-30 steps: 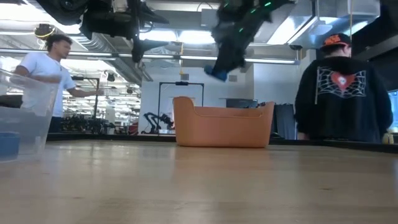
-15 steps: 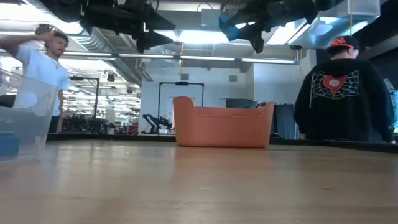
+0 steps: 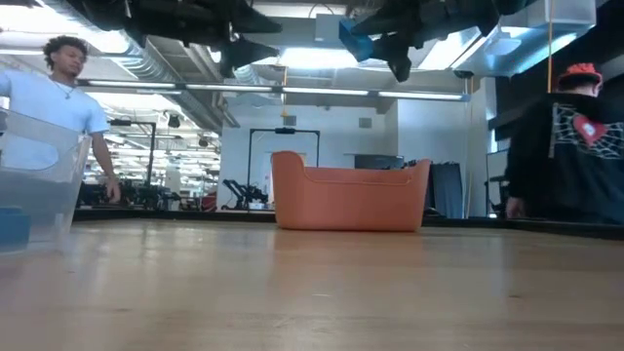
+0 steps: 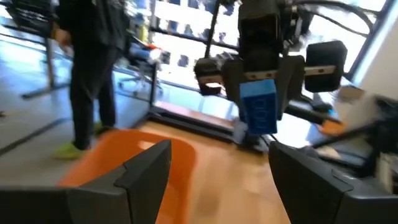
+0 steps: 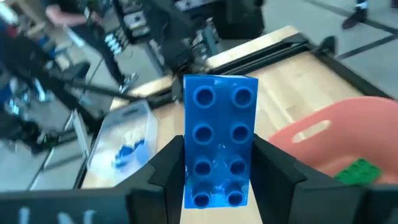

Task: Sort & place blocks by color
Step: Put the top blue 8 stud game piece into the white transparent bin

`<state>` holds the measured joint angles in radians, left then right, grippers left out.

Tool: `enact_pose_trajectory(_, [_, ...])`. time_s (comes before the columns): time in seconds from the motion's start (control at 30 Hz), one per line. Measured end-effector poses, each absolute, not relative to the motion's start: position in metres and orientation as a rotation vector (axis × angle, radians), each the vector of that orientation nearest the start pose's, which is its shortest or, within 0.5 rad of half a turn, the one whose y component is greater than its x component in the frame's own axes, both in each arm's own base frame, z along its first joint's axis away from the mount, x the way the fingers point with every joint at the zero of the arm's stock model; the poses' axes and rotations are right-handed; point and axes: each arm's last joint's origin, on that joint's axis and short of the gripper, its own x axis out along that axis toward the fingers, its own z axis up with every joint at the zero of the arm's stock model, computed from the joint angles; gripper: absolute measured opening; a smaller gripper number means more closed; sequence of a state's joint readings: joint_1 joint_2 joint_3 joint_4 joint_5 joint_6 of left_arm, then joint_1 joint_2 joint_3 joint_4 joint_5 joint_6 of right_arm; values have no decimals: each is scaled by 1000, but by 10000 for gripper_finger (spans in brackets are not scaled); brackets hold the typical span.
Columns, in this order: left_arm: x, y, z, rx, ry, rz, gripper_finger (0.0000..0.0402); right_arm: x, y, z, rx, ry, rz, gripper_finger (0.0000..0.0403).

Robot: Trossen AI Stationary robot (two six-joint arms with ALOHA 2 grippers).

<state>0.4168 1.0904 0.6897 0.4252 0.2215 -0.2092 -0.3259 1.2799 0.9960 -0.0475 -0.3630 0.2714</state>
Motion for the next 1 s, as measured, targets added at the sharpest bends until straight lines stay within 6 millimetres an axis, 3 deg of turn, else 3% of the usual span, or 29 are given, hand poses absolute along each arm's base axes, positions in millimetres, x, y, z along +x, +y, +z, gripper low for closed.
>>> enact_pose_trajectory(0.23, [259, 71, 294, -197, 13, 116, 261, 297, -61, 304, 262, 347, -13, 140])
enact_pose_trajectory(0.5, [296, 68, 294, -187, 53, 75, 261, 309, -54, 309, 203, 347, -22, 140])
enact_pose_trajectory(1.0, [301, 64, 299, -240, 25, 7, 256, 311, -47, 307, 109, 361, -69, 140])
